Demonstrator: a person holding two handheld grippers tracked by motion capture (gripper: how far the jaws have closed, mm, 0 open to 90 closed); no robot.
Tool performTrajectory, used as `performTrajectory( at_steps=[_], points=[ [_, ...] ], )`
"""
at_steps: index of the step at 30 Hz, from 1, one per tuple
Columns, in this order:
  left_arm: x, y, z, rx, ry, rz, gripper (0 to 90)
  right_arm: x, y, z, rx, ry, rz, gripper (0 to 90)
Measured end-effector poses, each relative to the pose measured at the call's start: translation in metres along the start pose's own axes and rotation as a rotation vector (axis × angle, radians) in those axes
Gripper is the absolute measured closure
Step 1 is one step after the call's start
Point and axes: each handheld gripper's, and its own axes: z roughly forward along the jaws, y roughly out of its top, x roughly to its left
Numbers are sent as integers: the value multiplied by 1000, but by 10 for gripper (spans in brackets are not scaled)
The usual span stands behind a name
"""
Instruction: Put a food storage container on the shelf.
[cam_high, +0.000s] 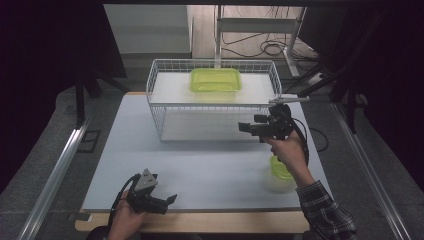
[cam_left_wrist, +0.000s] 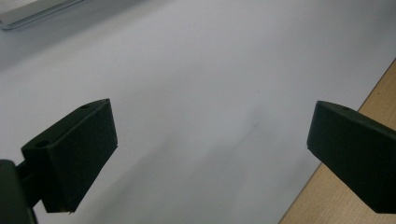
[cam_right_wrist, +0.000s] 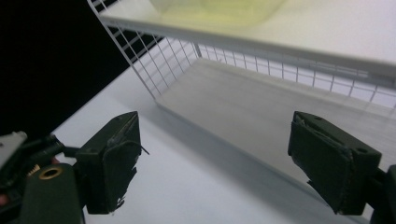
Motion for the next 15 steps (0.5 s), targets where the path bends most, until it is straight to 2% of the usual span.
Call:
performTrajectory(
  at_steps=[5,8,13,15],
  points=[
    [0,0,0,1,1,0,12,0,-15,-1,9,3,-26,132],
    [-1,0,0,-1,-1,2,12,1,-26,-2,19,0,-60,115],
    [-2,1,-1,-3,-2,14,21,5,-44,-4,29,-26,-110,99],
    [-3,1,-1,-2,-3,17,22,6,-50,-6,34,-32,-114,98]
  ],
)
